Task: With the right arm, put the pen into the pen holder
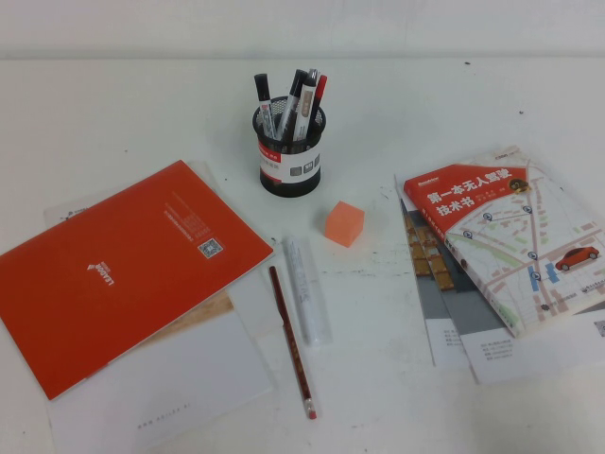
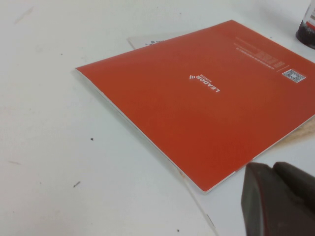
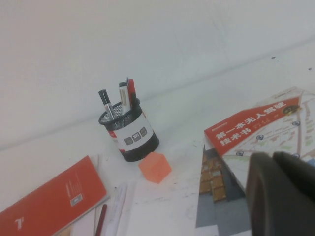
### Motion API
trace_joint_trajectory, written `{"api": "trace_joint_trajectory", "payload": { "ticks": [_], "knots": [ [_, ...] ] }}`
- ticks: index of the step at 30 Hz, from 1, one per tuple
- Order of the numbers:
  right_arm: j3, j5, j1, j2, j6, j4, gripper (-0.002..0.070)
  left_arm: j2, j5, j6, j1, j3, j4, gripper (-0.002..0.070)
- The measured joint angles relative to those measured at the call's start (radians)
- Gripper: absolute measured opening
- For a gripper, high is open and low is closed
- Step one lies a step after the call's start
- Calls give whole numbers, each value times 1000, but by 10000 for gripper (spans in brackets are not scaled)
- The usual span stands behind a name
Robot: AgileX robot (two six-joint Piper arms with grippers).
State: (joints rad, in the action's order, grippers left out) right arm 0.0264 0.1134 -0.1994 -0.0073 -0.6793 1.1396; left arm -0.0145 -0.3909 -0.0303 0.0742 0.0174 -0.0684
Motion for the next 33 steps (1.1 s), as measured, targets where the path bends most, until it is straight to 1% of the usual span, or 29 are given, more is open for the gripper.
{"api": "trace_joint_trajectory", "payload": {
  "ticks": [5,16,19,22,24,26,29,33],
  "knots": [
    [0,6,0,0,-12,30,-20,0,0,0,0,0,0,-3],
    [0,6,0,0,-16,208,-20,0,0,0,0,0,0,-3],
    [0,13,0,0,-18,224,-20,0,0,0,0,0,0,-3],
    [-3,58,0,0,-19,228,-20,0,0,0,0,0,0,-3],
    [-33,90,0,21,-19,213,-20,0,0,0,0,0,0,-3],
    [-116,117,0,82,-19,178,-20,0,0,0,0,0,0,-3],
    [-291,199,0,255,-17,69,-20,0,0,0,0,0,0,-3],
    [-545,434,0,561,66,-132,-20,0,0,0,0,0,0,-3]
  ]
}}
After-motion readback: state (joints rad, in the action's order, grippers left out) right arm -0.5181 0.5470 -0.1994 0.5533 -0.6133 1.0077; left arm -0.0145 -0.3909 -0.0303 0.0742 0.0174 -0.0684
